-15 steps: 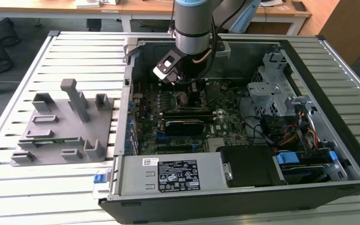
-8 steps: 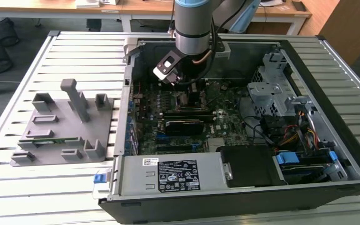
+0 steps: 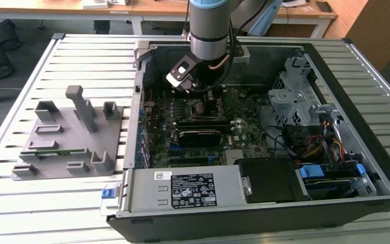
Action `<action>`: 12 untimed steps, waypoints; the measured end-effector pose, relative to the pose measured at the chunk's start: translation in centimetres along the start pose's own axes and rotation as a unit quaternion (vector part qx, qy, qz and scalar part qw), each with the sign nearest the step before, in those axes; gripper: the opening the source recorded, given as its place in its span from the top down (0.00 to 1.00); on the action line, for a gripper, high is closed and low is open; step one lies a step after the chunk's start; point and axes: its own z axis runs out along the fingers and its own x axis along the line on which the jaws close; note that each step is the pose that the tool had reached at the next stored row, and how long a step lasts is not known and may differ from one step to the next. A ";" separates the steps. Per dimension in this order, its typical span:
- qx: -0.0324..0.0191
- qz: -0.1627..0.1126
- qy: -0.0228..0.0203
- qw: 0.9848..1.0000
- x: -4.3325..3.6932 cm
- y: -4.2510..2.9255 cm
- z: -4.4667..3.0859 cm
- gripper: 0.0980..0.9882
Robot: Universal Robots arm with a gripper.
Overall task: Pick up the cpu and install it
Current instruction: 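Place the cpu into insertion slot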
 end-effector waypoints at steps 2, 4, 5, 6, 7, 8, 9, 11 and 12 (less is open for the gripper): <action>0.000 0.000 0.000 1.000 0.00 0.00 0.04 0.52; 0.000 0.000 0.000 1.000 0.00 0.00 0.09 0.52; 0.000 0.000 0.000 1.000 0.00 0.00 0.12 0.52; 0.000 0.000 0.000 1.000 0.00 0.00 0.15 0.52; 0.000 0.000 0.000 1.000 0.00 0.00 0.21 0.52; 0.000 0.000 0.000 1.000 0.00 0.00 0.25 0.52; 0.000 0.000 0.000 1.000 -0.01 0.03 0.28 0.52; 0.000 0.000 0.000 1.000 -0.01 0.05 0.30 0.52; 0.000 0.000 0.000 1.000 0.00 0.05 0.31 0.52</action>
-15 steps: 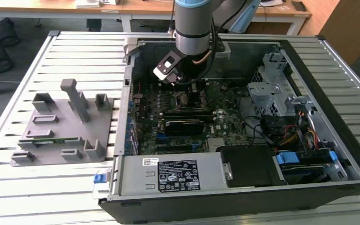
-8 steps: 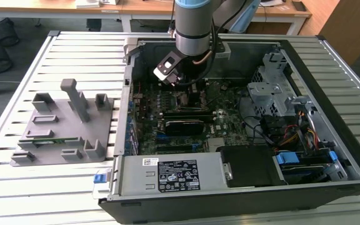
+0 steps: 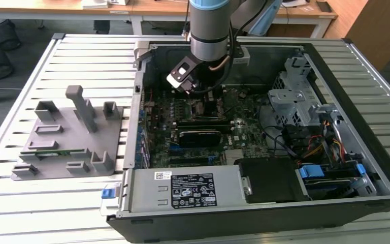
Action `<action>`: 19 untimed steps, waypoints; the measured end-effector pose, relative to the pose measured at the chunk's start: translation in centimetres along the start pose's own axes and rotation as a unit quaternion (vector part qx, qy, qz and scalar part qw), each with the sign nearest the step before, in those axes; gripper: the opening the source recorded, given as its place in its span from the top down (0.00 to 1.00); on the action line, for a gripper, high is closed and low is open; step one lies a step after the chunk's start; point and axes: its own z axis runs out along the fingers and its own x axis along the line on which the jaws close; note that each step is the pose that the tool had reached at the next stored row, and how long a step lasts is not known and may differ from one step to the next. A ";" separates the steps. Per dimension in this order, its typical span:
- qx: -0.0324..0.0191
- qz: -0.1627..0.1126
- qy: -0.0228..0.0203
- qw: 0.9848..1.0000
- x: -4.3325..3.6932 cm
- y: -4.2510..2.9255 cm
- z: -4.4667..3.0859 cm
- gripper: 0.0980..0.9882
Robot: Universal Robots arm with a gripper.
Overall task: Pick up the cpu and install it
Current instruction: 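Place the cpu into insertion slot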
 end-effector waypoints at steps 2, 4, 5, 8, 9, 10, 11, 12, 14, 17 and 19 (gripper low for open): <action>0.000 0.000 0.000 1.000 0.01 0.01 0.02 0.52; 0.000 0.000 0.000 1.000 0.01 0.01 0.02 0.52; 0.000 0.000 0.000 1.000 0.01 0.01 0.02 0.52; 0.000 0.000 0.000 1.000 0.01 0.02 0.01 0.52; 0.000 0.000 0.000 1.000 0.01 0.02 0.01 0.52; 0.000 0.000 0.000 1.000 0.01 0.02 0.02 0.52; 0.000 0.000 0.000 1.000 0.01 0.02 0.01 0.52; 0.000 0.000 0.000 1.000 0.01 0.02 0.02 0.52; 0.000 0.000 0.000 1.000 0.01 0.03 0.02 0.50; 0.000 0.000 0.000 1.000 0.01 0.03 0.01 0.43; 0.000 0.000 0.000 1.000 0.01 0.03 -0.02 0.43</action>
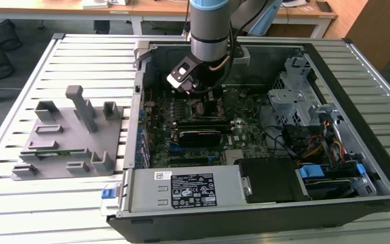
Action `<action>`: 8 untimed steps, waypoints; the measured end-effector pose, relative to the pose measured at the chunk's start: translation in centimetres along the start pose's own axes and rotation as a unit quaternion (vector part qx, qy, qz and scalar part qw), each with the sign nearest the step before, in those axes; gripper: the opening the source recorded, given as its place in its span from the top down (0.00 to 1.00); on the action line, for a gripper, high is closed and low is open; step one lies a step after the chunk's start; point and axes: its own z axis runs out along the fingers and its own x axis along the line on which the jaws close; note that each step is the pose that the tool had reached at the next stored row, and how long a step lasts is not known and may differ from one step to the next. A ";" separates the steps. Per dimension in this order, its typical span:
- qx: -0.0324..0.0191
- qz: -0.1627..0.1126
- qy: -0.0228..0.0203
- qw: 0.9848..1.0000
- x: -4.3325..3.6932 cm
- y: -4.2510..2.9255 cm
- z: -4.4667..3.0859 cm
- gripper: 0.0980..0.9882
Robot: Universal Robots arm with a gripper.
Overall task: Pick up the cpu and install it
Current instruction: 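Place the cpu into insertion slot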
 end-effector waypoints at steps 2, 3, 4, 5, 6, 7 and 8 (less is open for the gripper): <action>0.000 0.000 0.000 1.000 -0.01 0.00 -0.12 0.43; 0.000 0.000 0.000 1.000 -0.01 0.01 -0.21 0.43; 0.000 0.000 0.000 1.000 -0.01 0.02 -0.32 0.43; 0.000 0.000 0.000 1.000 -0.01 0.02 -0.45 0.43; 0.000 0.000 0.000 1.000 -0.01 0.03 -0.54 0.44; 0.000 0.000 0.000 1.000 -0.01 0.04 -0.61 0.44; 0.000 0.000 0.000 1.000 -0.01 0.04 -0.67 0.52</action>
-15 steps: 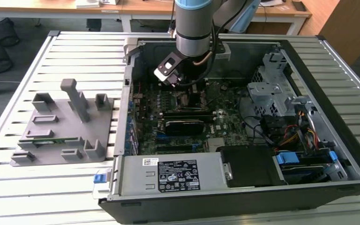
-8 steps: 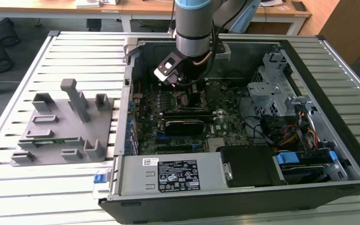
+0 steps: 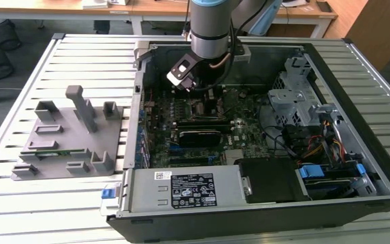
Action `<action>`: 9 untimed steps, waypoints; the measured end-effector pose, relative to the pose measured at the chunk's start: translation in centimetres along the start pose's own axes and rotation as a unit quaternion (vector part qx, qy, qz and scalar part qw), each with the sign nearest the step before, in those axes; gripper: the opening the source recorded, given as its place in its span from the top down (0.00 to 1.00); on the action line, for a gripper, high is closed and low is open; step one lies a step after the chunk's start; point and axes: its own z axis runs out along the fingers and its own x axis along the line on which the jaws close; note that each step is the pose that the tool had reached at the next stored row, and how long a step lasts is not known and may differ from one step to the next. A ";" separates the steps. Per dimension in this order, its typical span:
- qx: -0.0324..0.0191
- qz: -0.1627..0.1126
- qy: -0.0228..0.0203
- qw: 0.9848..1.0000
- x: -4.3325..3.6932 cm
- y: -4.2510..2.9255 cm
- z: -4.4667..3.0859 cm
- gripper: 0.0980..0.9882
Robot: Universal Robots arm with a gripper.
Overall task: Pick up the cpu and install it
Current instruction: 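Place the cpu into insertion slot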
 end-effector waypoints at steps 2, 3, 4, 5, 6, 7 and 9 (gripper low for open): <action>0.000 0.000 0.000 1.000 0.00 0.01 -0.14 0.58; 0.000 0.000 0.000 1.000 0.00 0.02 -0.23 0.58; 0.000 0.000 0.000 1.000 -0.01 0.02 -0.32 0.65; 0.000 0.000 0.000 1.000 -0.01 0.03 -0.41 0.71; 0.000 0.000 0.000 1.000 -0.01 0.03 -0.49 0.78; 0.000 0.000 0.000 1.000 -0.01 0.04 -0.57 0.78; 0.000 0.000 0.000 1.000 -0.02 0.04 -0.72 0.91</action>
